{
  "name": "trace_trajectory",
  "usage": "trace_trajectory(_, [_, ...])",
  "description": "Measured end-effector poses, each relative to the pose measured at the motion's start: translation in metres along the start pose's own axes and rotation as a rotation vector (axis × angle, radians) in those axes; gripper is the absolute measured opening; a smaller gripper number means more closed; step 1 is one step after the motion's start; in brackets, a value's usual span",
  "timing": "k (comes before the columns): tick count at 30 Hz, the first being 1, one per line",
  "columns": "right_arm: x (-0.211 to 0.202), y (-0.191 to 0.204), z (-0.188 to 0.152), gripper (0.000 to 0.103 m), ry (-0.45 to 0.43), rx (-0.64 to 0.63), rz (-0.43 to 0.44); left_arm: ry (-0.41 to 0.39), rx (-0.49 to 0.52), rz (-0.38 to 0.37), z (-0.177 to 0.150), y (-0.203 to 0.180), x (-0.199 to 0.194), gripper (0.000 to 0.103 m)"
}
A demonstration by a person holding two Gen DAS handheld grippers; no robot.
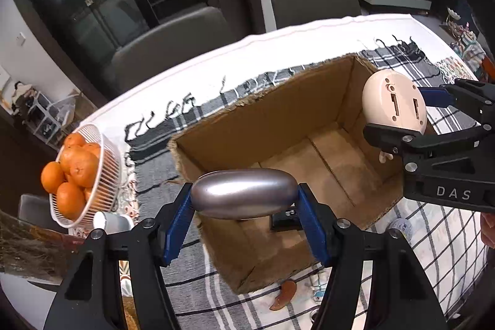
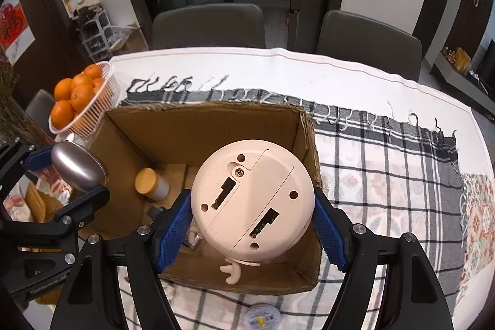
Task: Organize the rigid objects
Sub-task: 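Lower the silver egg into the box while the right tool releases the toy inside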
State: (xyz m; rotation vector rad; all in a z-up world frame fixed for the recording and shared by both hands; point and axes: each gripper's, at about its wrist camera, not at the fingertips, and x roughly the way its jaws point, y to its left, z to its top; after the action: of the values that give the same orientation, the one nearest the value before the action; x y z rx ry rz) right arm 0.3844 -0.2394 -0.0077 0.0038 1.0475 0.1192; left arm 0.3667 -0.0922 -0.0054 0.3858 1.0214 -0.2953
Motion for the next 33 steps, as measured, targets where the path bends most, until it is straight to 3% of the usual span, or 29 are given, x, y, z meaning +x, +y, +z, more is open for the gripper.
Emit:
trace_trajectory(6, [0.002, 0.002, 0.001, 0.075, 0.004, -0.024, -0.008, 0.025, -0.017, -0.019, 0.000, 0.000, 0.010, 0.068])
trace_trajectory(14, [-0.011, 0.005, -0.003, 0.076, -0.025, -0.021, -0.046, -0.001, -0.058, -0.016, -0.006, 0.001, -0.002, 0.071])
trace_trajectory(26, [-0.043, 0.007, -0.026, 0.076, -0.076, 0.029, -0.051, -0.088, -0.117, 0.026, -0.028, -0.003, -0.045, 0.071])
trace_trajectory(33, [-0.067, 0.009, -0.043, 0.076, -0.105, 0.047, -0.044, -0.117, -0.128, 0.008, -0.045, -0.013, -0.069, 0.071])
